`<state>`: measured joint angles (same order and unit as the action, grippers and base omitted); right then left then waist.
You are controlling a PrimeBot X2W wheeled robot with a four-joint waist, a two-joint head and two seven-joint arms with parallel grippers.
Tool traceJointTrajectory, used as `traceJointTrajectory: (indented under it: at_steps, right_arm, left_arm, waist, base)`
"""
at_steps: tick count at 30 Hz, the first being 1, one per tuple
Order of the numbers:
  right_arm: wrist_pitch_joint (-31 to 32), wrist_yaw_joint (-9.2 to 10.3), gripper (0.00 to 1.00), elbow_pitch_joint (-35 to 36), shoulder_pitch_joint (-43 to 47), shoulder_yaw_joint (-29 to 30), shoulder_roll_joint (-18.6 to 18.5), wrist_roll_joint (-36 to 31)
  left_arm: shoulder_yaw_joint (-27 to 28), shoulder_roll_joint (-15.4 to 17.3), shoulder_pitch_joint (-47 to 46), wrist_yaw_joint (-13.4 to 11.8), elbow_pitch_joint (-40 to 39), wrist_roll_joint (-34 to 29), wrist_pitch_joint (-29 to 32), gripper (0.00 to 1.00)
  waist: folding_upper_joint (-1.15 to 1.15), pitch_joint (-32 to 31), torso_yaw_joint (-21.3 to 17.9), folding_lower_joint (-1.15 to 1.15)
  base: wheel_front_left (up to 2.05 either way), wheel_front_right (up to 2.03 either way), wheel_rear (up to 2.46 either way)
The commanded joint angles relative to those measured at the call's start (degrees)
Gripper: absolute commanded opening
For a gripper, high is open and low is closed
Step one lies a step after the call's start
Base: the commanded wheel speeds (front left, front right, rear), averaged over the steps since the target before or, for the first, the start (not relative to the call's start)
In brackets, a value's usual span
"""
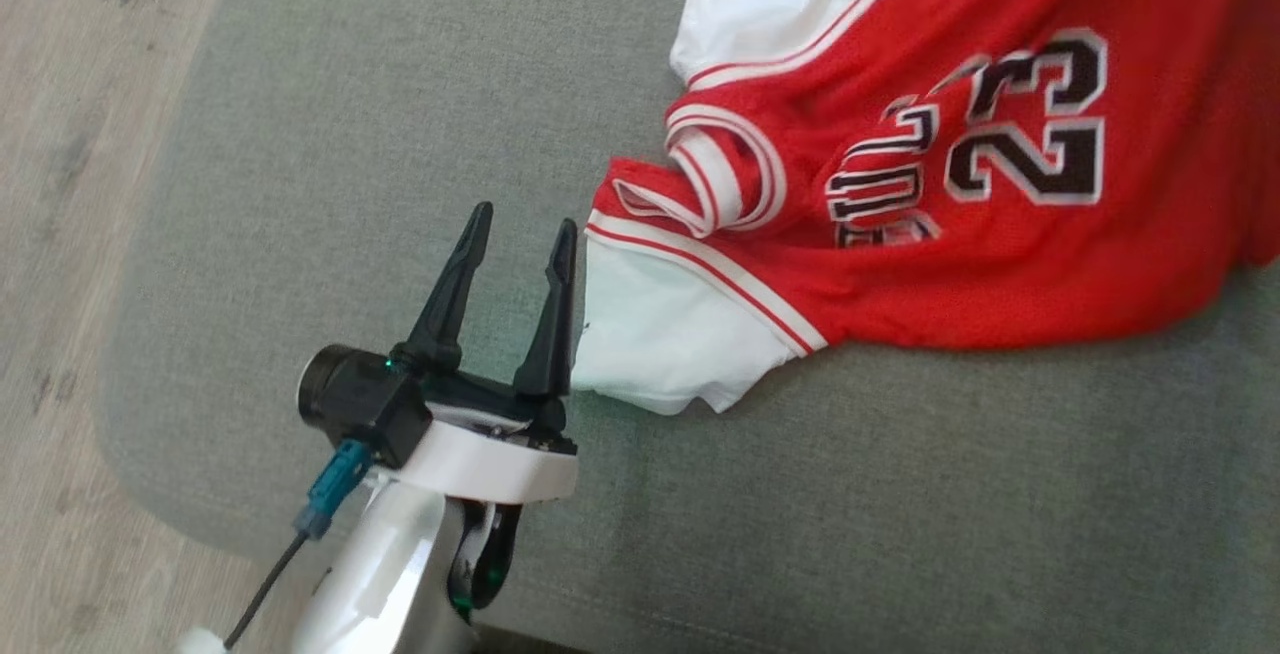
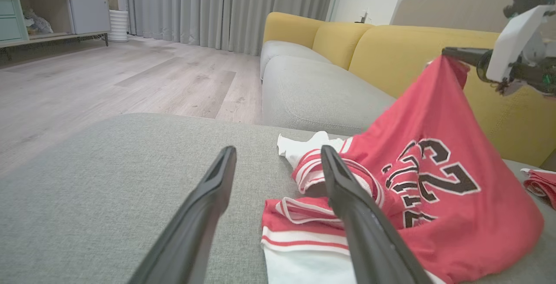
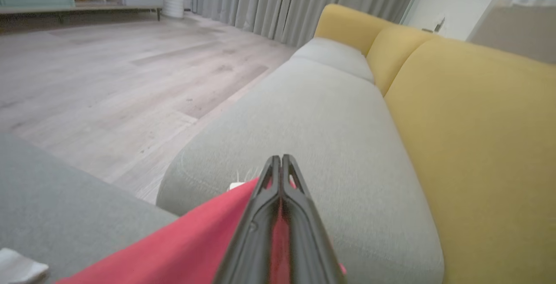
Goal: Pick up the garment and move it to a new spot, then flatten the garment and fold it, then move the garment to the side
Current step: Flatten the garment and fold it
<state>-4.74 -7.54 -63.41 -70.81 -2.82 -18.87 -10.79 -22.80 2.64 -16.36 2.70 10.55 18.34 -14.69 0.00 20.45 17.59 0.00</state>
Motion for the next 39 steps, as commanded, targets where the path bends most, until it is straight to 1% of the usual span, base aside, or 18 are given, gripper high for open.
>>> traceJointTrajectory:
  at_steps: [1, 7, 9, 10, 11, 12, 13, 17, 21, 26, 30, 31, 33, 39]
  right_arm:
    - [-2.19, 0.05, 0.00, 2.54, -4.70, 0.94, 0.31, -1.64]
    - [-6.17, 0.05, 0.00, 3.14, -7.70, 4.14, 1.16, -7.41]
    - [-6.01, 0.05, 0.00, 2.54, -7.86, 5.48, 1.50, -9.15]
    - [-4.86, 0.05, 0.00, 1.88, -7.77, 6.15, 1.57, -10.23]
    - [-4.86, 0.05, 0.00, 1.88, -7.77, 6.15, 1.57, -10.23]
    - [-3.87, 0.05, 0.67, 1.36, -7.63, 6.48, 1.72, -11.45]
    - [-3.34, 0.05, 1.00, 1.12, -7.52, 6.78, 1.91, -12.54]
    - [-3.27, 0.05, 1.00, 0.86, -6.80, 8.79, 2.74, -14.98]
    - [-4.44, 0.05, 1.00, 0.00, -5.80, 10.88, 3.77, -15.33]
    - [-8.10, 0.05, 1.00, -1.60, -3.24, 13.01, 6.21, -12.62]
    - [-9.97, 0.05, 1.00, -1.44, 0.31, 12.73, 9.05, -8.89]
    - [-10.18, 0.05, 1.00, 0.57, 3.08, 11.68, 10.98, -6.52]
    - [-10.22, 0.05, 1.00, 5.43, 7.05, 10.41, 12.77, -2.83]
    - [-10.24, 0.05, 1.00, 20.11, 24.37, 7.02, 15.28, 9.12]
  left_arm:
    - [0.84, 0.24, -1.65, -0.27, -2.21, 0.51, -0.30, 1.00]
    - [-0.35, 0.24, -2.21, -0.42, -2.44, 1.26, -0.30, 1.00]
    - [-0.52, 0.24, -2.01, -0.58, -2.39, 1.48, -0.30, 1.00]
    - [-0.53, 0.24, -1.89, -0.67, -2.36, 1.55, -0.30, 1.00]
    - [-0.53, 0.24, -1.89, -0.67, -2.36, 1.55, -0.30, 1.00]
    - [-0.52, 0.24, -1.79, -0.75, -2.32, 1.63, -0.30, 1.00]
    - [-0.50, 0.24, -1.74, -0.82, -2.28, 1.72, -0.30, 1.00]
    - [-0.13, 0.24, -1.82, -1.20, -2.25, 1.95, -0.30, 1.00]
    - [0.49, 0.24, -1.69, -1.26, -2.30, 1.75, -0.30, 1.00]
    - [1.90, 0.24, -1.44, -1.04, -2.04, 0.71, -0.30, 1.00]
    - [3.45, 0.24, -0.53, -0.77, -1.71, -0.43, -0.30, 1.00]
    - [4.32, 0.24, 0.18, -0.62, -1.49, -0.97, -0.30, 1.00]
    - [5.18, 0.24, 0.94, -0.47, -1.27, -1.47, -0.30, 1.00]
    - [6.60, 0.24, 3.32, 0.05, -0.53, -2.80, -0.30, 1.00]
  waist:
    - [0.00, 0.42, 0.40, 0.00]
    - [0.00, 0.85, 2.06, 0.00]
    - [0.00, 0.76, 2.52, 0.00]
    - [0.00, 0.73, 2.66, 0.00]
    - [0.00, 0.73, 2.66, 0.00]
    - [0.00, 0.71, 2.79, 0.00]
    - [0.00, 0.71, 2.89, 0.00]
    - [0.00, 0.74, 2.57, 0.00]
    - [0.00, 0.08, 1.02, 0.00]
    - [0.00, -2.44, -2.34, 0.00]
    - [0.00, -5.02, -5.67, 0.00]
    - [0.00, -6.38, -7.49, 0.00]
    - [0.00, -7.52, -9.27, 0.00]
    - [0.00, -10.75, -13.36, 0.00]
  base:
    - [0.00, 0.00, 0.00]
    - [0.00, 0.00, 0.00]
    - [0.00, 0.00, 0.00]
    - [0.00, 0.00, 0.00]
    - [0.00, 0.00, 0.00]
    - [0.00, 0.00, 0.00]
    - [0.00, 0.00, 0.00]
    - [0.00, 0.00, 0.00]
    - [0.00, 0.00, 0.00]
    - [0.00, 0.00, 0.00]
    - [0.00, 0.00, 0.00]
    - [0.00, 0.00, 0.00]
    - [0.00, 0.00, 0.00]
    - [0.00, 0.00, 0.00]
